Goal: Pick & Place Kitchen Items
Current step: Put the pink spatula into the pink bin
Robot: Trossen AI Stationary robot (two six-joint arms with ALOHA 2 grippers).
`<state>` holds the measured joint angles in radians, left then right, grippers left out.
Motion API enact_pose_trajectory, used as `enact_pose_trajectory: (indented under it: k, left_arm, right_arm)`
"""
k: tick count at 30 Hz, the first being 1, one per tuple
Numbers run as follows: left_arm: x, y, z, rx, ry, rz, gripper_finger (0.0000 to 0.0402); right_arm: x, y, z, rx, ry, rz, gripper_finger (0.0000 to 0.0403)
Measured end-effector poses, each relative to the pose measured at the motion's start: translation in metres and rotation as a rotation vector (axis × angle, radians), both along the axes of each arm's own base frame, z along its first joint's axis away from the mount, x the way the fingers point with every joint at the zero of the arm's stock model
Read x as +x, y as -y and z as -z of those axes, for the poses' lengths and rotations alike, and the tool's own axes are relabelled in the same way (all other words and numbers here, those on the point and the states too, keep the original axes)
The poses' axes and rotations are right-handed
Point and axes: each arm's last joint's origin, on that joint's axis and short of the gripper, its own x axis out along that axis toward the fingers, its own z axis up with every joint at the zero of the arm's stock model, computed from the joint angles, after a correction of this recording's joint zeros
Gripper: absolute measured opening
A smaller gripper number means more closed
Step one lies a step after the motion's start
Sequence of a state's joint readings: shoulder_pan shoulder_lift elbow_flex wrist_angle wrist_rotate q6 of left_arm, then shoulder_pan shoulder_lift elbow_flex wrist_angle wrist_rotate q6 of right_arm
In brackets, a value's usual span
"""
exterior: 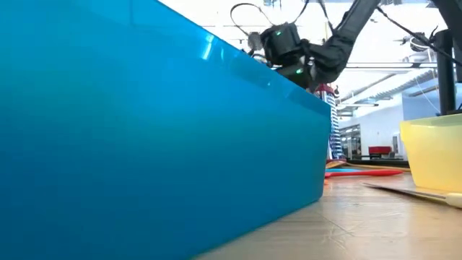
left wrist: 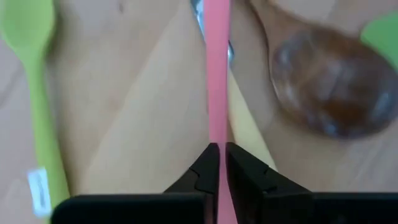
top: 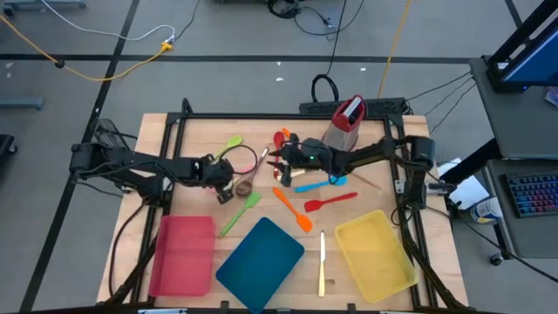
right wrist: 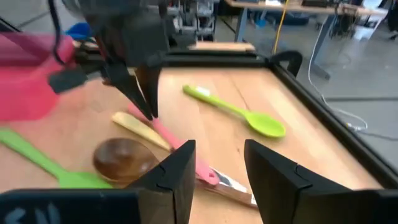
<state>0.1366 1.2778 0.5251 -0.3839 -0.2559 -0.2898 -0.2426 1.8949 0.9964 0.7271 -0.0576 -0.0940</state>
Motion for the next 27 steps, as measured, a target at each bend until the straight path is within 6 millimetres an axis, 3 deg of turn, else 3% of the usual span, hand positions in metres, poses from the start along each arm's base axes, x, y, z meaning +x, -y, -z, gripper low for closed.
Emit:
enact_pose_trajectory:
  k: [9, 16, 22, 27]
  left_arm:
    - [0.000, -0.007, -0.001, 0.038, -0.007, 0.024, 0.0030]
    - [0.005, -0.009, -0.004, 0.053, 0.030, 0.136, 0.0037]
    - [0.019, -0.025, -0.009, 0.117, 0.171, 0.172, 0.0105]
    - [0.026, -0.038, 0.004, 0.094, 0.168, 0.190, 0.0168]
  right_arm:
    - [0.001, 0.019, 0.034, 0.028, -0.098, 0.047, 0.0130]
    - [0.001, 0.023, 0.040, 0.036, -0.095, 0.020, 0.0130]
    - [0.001, 0.023, 0.040, 0.024, -0.093, 0.005, 0.0130]
    - [0.001, 0.022, 0.041, 0.026, -0.101, 0.002, 0.0130]
